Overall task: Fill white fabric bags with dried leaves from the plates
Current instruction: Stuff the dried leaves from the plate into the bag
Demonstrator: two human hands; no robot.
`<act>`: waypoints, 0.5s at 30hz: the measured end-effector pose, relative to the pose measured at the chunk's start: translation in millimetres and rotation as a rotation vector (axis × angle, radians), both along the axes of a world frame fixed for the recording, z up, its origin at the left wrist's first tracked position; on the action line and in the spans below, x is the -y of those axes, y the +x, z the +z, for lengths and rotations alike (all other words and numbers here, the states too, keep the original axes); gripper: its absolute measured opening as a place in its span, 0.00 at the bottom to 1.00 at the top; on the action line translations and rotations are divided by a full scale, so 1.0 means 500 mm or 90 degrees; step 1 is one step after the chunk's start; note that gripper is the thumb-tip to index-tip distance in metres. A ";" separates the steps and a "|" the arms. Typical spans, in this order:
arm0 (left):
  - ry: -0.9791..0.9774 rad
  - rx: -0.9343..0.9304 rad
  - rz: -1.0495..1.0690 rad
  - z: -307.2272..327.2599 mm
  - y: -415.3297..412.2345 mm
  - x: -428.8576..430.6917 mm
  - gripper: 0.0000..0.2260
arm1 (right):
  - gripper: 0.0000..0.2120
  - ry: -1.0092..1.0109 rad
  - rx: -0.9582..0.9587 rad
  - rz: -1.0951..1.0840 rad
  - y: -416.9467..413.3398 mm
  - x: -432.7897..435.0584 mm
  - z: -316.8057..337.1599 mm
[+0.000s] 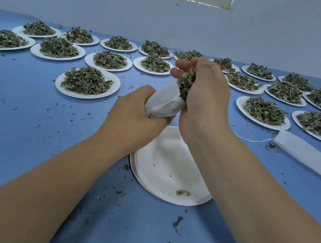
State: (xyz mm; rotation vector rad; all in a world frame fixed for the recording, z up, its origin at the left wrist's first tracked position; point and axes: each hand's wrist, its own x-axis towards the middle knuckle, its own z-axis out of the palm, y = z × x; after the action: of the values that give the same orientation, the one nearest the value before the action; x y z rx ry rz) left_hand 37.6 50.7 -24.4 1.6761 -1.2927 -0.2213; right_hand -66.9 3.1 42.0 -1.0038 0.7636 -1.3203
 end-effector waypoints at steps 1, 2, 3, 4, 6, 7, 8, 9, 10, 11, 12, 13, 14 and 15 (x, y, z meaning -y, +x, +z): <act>-0.004 -0.008 -0.002 0.000 0.001 0.000 0.18 | 0.10 -0.008 0.006 0.007 0.001 -0.002 -0.002; -0.006 -0.014 -0.004 0.000 0.001 0.000 0.18 | 0.09 -0.015 0.005 0.011 0.001 -0.004 -0.004; -0.009 -0.018 -0.006 0.000 0.001 0.000 0.18 | 0.09 -0.023 0.003 0.010 0.002 -0.006 -0.005; -0.011 -0.022 -0.005 0.001 0.001 0.000 0.18 | 0.09 -0.032 0.004 0.008 0.004 -0.006 -0.005; -0.013 -0.031 -0.001 0.002 0.001 0.001 0.18 | 0.10 -0.050 0.010 0.004 0.006 -0.005 -0.006; -0.013 -0.034 -0.002 0.003 0.001 0.000 0.17 | 0.11 -0.060 0.007 0.003 0.006 -0.004 -0.006; -0.015 -0.036 -0.005 0.003 0.001 0.000 0.17 | 0.12 -0.069 -0.001 0.002 0.006 -0.003 -0.007; -0.017 -0.039 -0.010 0.004 0.000 0.000 0.16 | 0.14 -0.076 -0.009 0.003 0.006 -0.004 -0.008; -0.020 -0.041 -0.015 0.004 0.000 -0.001 0.16 | 0.15 -0.082 -0.015 0.006 0.005 -0.004 -0.009; -0.023 -0.041 -0.020 0.005 -0.001 -0.002 0.15 | 0.15 -0.085 -0.020 0.008 0.004 -0.005 -0.010; -0.024 -0.039 -0.023 0.005 -0.001 -0.002 0.16 | 0.16 -0.088 -0.024 0.011 0.004 -0.006 -0.011; -0.023 -0.037 -0.024 0.005 -0.002 -0.002 0.16 | 0.16 -0.091 -0.031 0.011 0.003 -0.007 -0.013; -0.020 -0.037 -0.024 0.005 -0.003 -0.002 0.16 | 0.16 -0.096 -0.041 0.009 0.002 -0.007 -0.014; -0.018 -0.036 -0.025 0.005 -0.003 -0.002 0.15 | 0.16 -0.105 -0.056 0.007 0.001 -0.007 -0.015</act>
State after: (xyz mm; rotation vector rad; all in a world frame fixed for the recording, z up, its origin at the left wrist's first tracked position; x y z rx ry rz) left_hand 36.0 51.4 -21.9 1.6103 -1.2818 -0.2709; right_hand -66.4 6.5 34.5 -1.2016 0.7235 -1.3533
